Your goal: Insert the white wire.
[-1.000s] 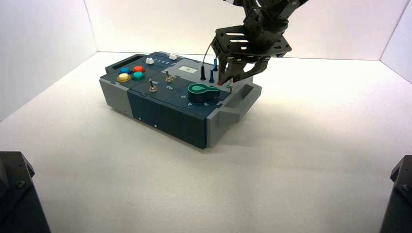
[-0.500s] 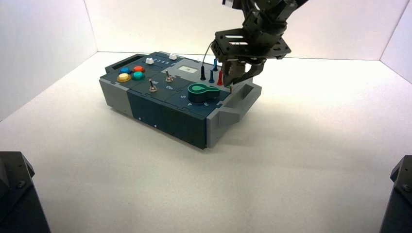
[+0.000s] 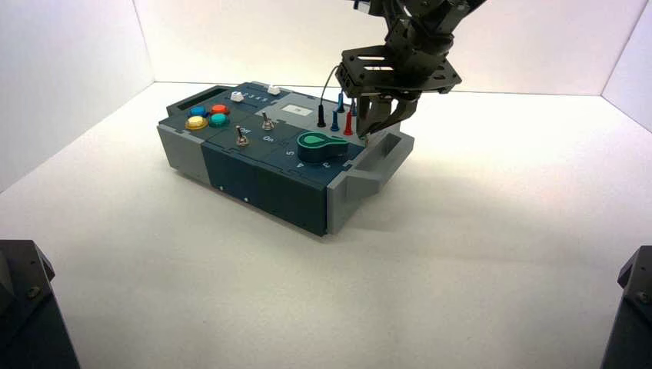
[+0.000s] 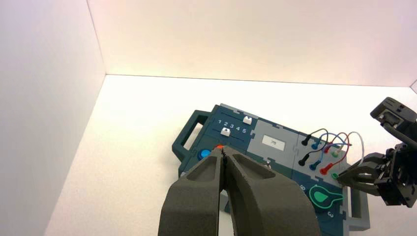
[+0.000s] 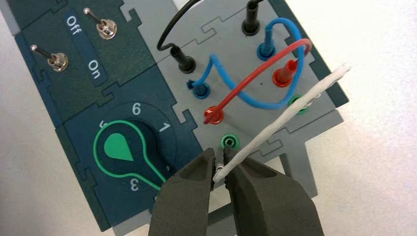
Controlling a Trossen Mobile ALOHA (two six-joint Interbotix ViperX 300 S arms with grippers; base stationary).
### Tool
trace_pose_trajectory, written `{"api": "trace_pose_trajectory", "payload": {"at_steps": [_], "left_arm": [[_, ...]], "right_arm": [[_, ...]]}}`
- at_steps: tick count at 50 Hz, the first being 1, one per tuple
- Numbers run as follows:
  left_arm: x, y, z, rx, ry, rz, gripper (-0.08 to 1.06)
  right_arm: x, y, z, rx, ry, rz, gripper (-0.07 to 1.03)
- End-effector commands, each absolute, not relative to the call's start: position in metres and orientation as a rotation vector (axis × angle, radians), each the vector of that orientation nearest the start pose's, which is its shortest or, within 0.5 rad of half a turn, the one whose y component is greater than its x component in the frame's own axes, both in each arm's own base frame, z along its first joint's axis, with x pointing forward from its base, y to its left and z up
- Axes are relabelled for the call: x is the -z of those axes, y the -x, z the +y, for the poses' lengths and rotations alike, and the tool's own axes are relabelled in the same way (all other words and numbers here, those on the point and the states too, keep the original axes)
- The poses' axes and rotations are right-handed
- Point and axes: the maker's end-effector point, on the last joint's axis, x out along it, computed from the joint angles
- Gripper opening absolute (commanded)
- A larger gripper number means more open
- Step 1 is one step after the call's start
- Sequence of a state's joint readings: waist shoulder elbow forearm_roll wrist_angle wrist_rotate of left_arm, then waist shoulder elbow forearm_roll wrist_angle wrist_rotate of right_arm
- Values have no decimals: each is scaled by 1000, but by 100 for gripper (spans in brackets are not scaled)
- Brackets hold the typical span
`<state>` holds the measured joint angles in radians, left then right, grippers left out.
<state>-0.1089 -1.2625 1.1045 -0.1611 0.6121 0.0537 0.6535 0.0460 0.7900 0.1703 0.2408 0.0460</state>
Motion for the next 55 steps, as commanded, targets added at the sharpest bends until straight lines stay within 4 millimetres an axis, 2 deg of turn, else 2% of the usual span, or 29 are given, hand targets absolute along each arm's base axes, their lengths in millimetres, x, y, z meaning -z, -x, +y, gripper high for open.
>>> {"api": "trace_pose_trajectory", "payload": {"at_steps": [1,24,55], "left_arm": [[-252,-187,-35,170,75,437,-3],[-252,-187,-33,162,77,436,-3],[-252,-187,-33,162,77,436,-3]], "right_arm": [[-63,-292,229,-520,136,1041,-3],[-80,-304,234,-540,145,951,-3],[-74,-304,234,-536,147,963,-3]]}}
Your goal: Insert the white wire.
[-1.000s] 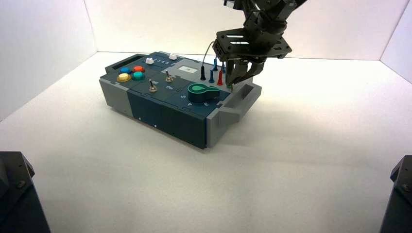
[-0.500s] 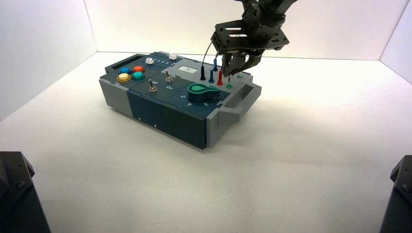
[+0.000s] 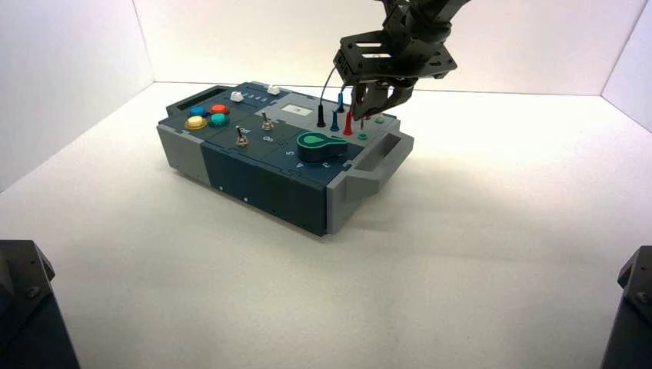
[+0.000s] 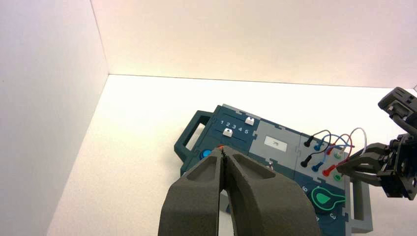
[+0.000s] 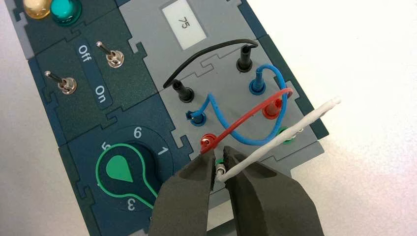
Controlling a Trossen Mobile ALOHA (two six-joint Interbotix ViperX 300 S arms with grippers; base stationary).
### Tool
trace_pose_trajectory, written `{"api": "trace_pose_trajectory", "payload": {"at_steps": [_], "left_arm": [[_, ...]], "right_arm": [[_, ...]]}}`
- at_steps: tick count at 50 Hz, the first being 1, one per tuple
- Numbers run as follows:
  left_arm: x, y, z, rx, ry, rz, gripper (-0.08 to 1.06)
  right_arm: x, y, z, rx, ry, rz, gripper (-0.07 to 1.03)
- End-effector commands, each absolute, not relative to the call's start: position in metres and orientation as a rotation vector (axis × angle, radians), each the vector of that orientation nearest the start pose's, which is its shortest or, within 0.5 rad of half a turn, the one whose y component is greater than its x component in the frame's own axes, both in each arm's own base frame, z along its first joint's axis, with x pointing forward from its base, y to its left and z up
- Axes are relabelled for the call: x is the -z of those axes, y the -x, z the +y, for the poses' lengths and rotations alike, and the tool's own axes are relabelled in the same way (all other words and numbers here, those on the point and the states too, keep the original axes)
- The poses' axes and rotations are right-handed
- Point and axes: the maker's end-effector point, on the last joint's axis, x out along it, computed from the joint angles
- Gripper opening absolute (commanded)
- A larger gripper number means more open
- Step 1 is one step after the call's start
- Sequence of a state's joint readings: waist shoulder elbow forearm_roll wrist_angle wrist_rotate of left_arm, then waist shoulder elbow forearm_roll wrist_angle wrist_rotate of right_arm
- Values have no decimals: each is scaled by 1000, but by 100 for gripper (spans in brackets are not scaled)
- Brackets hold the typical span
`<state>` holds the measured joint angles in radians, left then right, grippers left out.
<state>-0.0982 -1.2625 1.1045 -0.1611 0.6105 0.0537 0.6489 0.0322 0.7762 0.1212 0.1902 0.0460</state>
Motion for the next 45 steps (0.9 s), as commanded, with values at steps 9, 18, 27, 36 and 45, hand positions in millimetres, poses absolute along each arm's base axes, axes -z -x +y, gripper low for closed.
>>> {"api": "trace_pose_trajectory", "payload": {"at_steps": [9,18,27,36,45], "left_arm": [[-252,-187,-33,162,75,437,-3],[-252,-187,-33,162,77,437,-3],[-251,-187,-33,162,76,439,-3],[-252,-187,-33,162,78,437,-3],[-252,-187,-33,162,75,435,-3]], "right_arm": [[-73,-304,233,-534,150,970,-3],[-69,-303,234,-533,157,991,-3],[-69,-304,235,-534,158,993,-3],[-68,-304,235,-532,158,997,-3],[-65,-303,234,-529,162,1012,-3]]}}
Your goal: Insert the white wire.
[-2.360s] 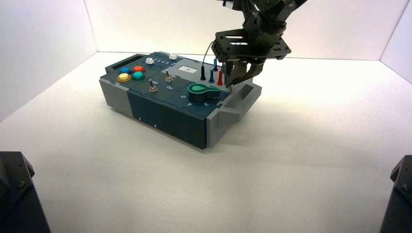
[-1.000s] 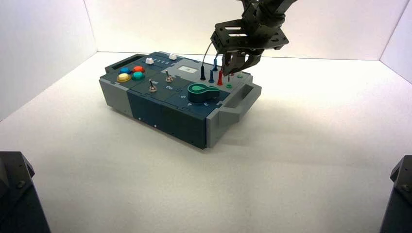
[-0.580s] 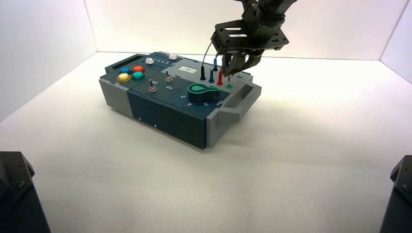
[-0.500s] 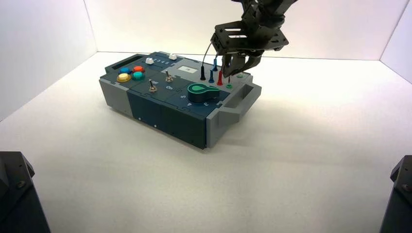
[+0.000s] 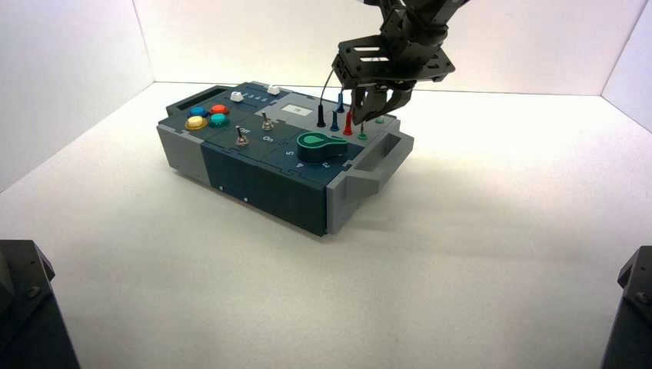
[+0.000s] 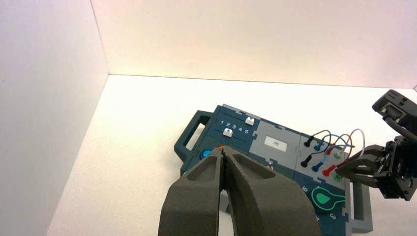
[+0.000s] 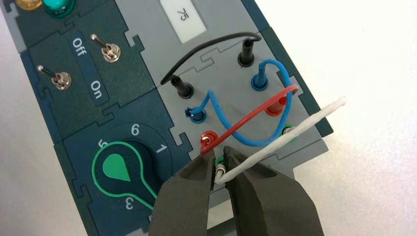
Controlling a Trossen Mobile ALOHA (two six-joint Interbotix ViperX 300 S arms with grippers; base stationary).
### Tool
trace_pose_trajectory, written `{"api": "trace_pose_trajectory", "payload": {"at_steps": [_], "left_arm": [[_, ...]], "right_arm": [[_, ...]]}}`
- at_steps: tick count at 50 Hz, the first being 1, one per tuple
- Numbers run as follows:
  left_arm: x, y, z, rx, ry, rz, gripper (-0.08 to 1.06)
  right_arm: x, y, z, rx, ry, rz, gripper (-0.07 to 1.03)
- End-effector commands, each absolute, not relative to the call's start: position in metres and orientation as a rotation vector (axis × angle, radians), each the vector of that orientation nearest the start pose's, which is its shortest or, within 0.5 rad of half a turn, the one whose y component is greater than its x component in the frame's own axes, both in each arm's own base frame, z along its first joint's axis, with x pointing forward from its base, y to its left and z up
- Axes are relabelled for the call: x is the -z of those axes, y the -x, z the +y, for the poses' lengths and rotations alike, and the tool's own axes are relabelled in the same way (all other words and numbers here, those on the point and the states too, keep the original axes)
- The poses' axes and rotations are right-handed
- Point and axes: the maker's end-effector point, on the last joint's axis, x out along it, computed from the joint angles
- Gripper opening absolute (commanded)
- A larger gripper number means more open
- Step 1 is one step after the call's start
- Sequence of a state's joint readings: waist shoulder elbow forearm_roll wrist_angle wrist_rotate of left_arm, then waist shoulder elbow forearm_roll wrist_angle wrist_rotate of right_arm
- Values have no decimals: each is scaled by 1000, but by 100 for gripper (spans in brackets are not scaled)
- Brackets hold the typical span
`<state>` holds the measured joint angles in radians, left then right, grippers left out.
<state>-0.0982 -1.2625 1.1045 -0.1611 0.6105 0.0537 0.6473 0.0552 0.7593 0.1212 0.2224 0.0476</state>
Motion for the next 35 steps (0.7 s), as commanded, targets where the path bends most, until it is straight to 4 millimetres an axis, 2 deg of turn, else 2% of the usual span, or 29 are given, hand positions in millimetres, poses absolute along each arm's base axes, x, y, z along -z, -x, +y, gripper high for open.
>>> {"api": "trace_pose_trajectory", "payload": {"at_steps": [1,35], "left_arm": [[-252,-187,-33,162,78,436,-3],[-252,-187,-33,162,77,436,-3]], "right_arm": [[-66,-303,234,-531,162,1012,-3],[-62,-303,234,-527,167,1030,-3]]}}
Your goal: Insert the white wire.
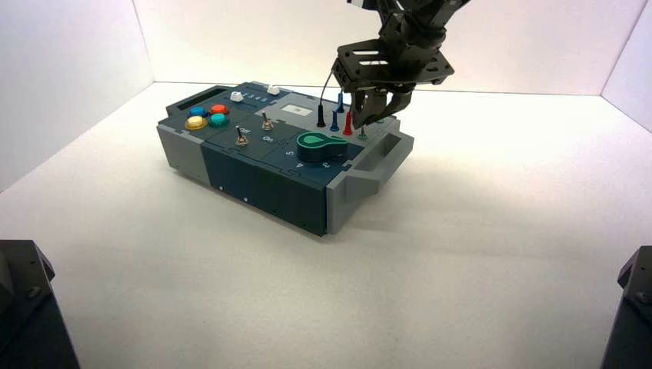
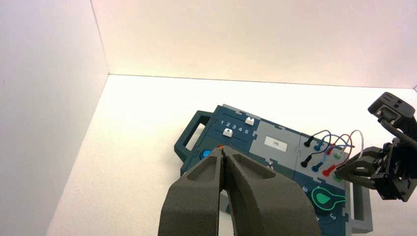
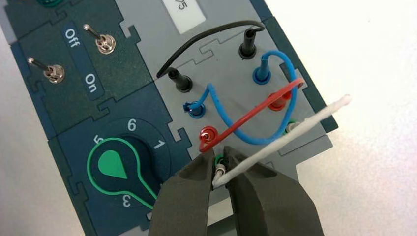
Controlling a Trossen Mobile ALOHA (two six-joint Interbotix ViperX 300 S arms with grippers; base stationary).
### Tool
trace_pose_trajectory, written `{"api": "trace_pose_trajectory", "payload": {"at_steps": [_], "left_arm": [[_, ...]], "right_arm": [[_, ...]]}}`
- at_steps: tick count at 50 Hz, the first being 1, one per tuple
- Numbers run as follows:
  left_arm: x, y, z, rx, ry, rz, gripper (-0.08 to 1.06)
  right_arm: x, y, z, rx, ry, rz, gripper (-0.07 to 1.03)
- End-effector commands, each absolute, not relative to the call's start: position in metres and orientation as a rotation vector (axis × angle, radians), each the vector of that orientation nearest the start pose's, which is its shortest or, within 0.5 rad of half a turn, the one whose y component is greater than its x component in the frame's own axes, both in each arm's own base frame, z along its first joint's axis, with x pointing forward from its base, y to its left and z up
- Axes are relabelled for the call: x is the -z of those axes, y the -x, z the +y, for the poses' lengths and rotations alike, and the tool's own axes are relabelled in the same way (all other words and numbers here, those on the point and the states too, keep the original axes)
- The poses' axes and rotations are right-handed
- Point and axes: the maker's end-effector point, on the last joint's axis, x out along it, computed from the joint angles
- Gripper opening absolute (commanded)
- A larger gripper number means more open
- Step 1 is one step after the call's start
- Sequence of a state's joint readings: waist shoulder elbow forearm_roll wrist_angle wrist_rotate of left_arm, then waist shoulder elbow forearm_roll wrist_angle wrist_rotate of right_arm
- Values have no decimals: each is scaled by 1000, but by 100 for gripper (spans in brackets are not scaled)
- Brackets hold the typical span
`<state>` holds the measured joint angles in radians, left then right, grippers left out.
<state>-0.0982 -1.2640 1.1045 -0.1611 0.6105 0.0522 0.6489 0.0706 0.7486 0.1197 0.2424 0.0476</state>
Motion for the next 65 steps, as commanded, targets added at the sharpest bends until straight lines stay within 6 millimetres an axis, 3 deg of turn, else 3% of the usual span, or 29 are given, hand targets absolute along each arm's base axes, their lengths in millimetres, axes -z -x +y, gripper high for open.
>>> {"api": "trace_pose_trajectory", "payload": {"at_steps": [1,65], "left_arm": [[-253,-187,-33,162,78,434,-3],[-253,-187,-33,162,77,431,-3]], "right_arm": [[-62,-303,234,-528,169,1031,-3],[-64,-310,232,-517,161,1022,-3]]}}
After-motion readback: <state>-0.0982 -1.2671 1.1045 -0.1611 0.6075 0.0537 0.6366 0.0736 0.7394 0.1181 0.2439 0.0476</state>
